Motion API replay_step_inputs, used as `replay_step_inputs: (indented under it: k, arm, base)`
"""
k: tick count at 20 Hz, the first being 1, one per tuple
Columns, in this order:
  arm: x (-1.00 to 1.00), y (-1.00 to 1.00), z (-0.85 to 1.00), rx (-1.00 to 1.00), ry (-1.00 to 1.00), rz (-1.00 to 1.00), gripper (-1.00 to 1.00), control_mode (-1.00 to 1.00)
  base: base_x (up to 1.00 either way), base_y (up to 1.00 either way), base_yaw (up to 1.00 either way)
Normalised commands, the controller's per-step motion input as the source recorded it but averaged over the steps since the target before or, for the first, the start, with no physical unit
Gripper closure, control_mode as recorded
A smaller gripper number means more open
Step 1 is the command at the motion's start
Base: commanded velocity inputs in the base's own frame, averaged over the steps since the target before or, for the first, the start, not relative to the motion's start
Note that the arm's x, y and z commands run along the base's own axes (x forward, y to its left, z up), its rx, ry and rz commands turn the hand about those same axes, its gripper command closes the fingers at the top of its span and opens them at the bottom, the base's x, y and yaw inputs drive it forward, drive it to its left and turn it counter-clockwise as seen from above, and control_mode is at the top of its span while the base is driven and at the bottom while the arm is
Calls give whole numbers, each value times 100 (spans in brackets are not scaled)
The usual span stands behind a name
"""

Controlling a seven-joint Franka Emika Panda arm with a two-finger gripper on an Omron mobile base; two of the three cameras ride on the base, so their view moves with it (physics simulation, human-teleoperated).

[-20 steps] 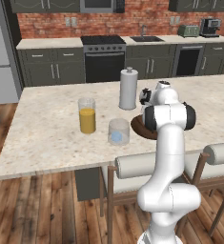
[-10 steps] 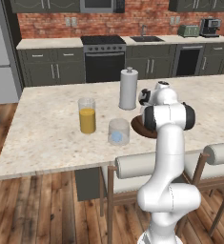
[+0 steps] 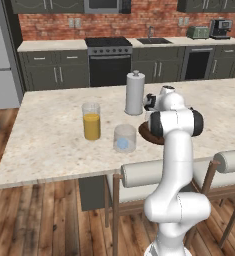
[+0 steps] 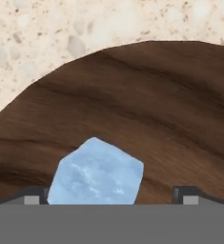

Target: There are two ice cubes in the ice bowl. Place both ice cubes in the glass cup.

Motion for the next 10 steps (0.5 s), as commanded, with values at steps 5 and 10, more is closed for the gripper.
replay_step_inputs:
  k: [5, 10]
  arm:
    - [-27, 0, -26, 0, 5, 0, -100, -100]
    - [-10, 0, -10, 0, 0, 0, -100, -100]
  base:
    - [0, 0, 0]
    - [0, 0, 0]
